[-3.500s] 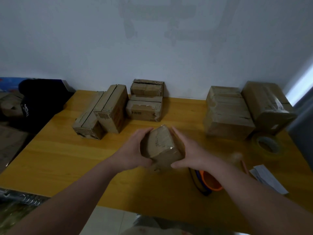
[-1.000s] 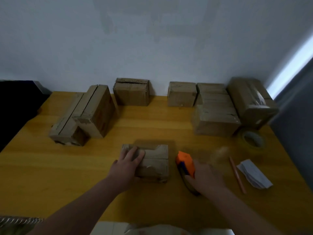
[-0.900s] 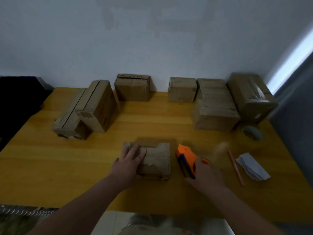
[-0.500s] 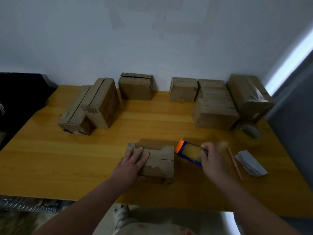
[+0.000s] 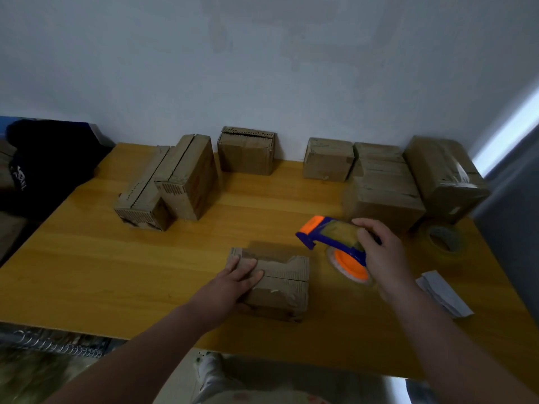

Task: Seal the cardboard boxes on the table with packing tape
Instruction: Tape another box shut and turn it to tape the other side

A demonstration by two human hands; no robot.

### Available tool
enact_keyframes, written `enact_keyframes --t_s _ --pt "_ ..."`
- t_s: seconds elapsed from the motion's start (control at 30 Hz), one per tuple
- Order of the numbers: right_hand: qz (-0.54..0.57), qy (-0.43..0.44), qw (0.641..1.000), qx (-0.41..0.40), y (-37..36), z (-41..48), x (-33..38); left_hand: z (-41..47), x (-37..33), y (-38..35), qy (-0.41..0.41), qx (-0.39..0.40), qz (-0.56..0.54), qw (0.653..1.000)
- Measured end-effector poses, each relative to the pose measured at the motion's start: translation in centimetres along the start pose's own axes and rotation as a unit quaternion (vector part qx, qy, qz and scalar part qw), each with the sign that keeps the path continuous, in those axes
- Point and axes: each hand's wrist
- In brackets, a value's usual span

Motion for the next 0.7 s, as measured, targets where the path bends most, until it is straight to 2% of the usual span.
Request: enact_keyframes --t_s 0.07,0.2,0.33,0.53,0.63,0.7 --pt "0.064 -0.015 0.998 0.019 -0.6 -0.2 0.5 -0.1 0.1 0.2 -0.005 0.004 -0.003 1.000" --pt "0.120 -0.051 0.987 0.092 -3.0 -1.1 0.8 -0.4 0.3 0.7 -0.020 0.003 -0.002 1.000" --pt "0.126 -0.084 0.975 0.161 -5.1 -1.5 -0.5 -0.7 0.5 0.9 -0.023 -0.008 -0.005 1.000" --pt "-0.008 -0.058 0.975 0.215 -5.0 -0.9 -2.3 -1.1 1.2 -0.2 0.003 -0.034 0.004 0.999" --pt "-0.131 -0.028 0.961 0.242 -4.0 0.0 -1.8 -1.4 1.0 -0.3 0.026 -0.052 0.012 0.998" --pt "-0.167 -0.020 0.951 0.259 -3.6 0.3 -1.6 -1.5 0.9 -0.3 0.036 -0.079 0.002 0.996"
Point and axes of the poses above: each hand's wrist, its own z-axis towards the middle knuckle, its own y-axis out of the back of the hand, x = y × z, and after that the axes turned 15 degrees about z, right-handed
